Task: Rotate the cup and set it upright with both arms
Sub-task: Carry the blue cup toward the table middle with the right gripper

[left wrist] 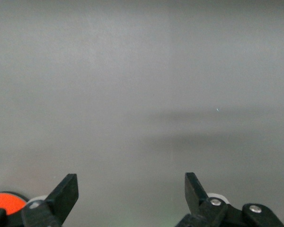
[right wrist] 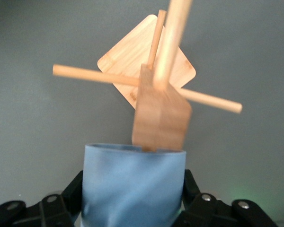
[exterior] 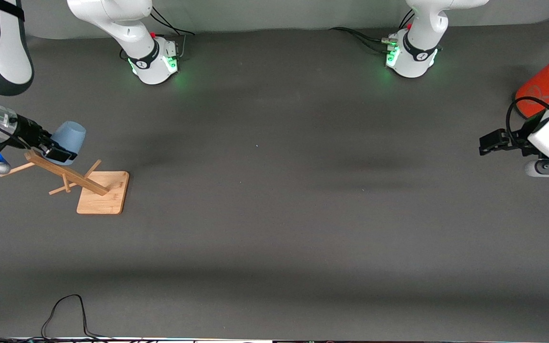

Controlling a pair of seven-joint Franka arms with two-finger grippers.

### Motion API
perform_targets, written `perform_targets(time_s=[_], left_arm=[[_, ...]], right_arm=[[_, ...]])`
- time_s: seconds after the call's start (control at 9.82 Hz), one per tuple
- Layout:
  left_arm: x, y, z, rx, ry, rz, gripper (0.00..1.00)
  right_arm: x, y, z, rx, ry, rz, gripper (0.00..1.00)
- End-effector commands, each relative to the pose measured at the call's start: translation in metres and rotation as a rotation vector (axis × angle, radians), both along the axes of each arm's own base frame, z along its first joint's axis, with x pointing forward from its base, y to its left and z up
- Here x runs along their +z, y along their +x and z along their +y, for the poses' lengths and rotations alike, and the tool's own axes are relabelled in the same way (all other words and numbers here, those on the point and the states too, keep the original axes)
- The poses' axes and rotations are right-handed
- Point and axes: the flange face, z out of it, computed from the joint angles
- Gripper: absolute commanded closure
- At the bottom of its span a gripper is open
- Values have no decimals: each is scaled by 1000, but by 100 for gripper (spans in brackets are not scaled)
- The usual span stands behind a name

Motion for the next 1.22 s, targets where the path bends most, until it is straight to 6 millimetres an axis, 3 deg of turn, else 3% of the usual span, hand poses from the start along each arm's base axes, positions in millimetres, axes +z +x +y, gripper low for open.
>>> perform_targets(time_s=[0.0, 0.1, 0.41, 0.61, 0.81, 1.12], left_arm=[[-6, 9, 3, -16, -10, -7, 0], [2, 9, 0, -9, -18, -25, 0], [6, 10, -2, -17, -17, -36, 0], [3, 12, 0, -17, -17, -33, 0], [8, 16, 0, -19, -14, -63, 0], [8, 15, 1, -13, -18, -62, 0]], right_arm=[[40, -21, 25, -28, 25, -5, 39], [50, -29, 31, -71, 23, 9, 39], [72, -43, 98, -133, 0, 27, 39], [83, -49, 171, -206, -32, 30, 39], [83, -58, 263, -293, -74, 31, 39], [54, -52, 397, -429, -160, 26, 40]])
